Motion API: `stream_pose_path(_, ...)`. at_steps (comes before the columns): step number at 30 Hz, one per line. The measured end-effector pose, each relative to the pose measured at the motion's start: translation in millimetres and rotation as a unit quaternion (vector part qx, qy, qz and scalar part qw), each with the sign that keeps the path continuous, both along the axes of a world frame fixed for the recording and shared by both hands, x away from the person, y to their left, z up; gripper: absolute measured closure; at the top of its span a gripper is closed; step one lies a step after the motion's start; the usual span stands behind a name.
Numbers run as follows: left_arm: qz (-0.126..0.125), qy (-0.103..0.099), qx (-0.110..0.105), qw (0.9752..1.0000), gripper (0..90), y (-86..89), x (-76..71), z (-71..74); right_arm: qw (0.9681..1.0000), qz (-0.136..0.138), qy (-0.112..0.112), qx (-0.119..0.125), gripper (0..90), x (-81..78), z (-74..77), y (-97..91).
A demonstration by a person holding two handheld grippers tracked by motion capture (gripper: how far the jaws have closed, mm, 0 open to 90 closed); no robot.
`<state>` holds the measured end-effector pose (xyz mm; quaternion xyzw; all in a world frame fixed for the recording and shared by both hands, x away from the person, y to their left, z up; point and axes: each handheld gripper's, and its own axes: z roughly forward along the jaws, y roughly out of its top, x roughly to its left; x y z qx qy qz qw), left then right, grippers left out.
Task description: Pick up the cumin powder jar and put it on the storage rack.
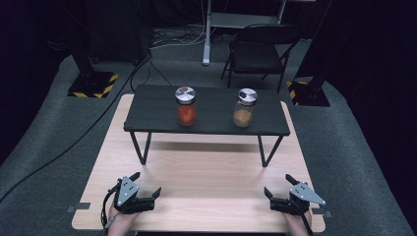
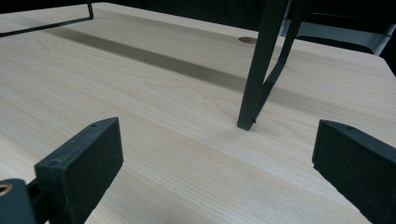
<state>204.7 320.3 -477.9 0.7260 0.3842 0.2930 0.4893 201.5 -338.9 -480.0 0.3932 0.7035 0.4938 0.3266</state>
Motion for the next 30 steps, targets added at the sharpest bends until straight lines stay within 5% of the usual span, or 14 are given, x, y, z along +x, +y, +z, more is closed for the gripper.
stream_pose_path(30, -0.001, 0.001, 0.001, 1.0, 5.2, -0.1, 0.5, 0.3, 0.9999, 0.006, 0.013, 0.001, 3.0, 4.4, 3.1, -1.7)
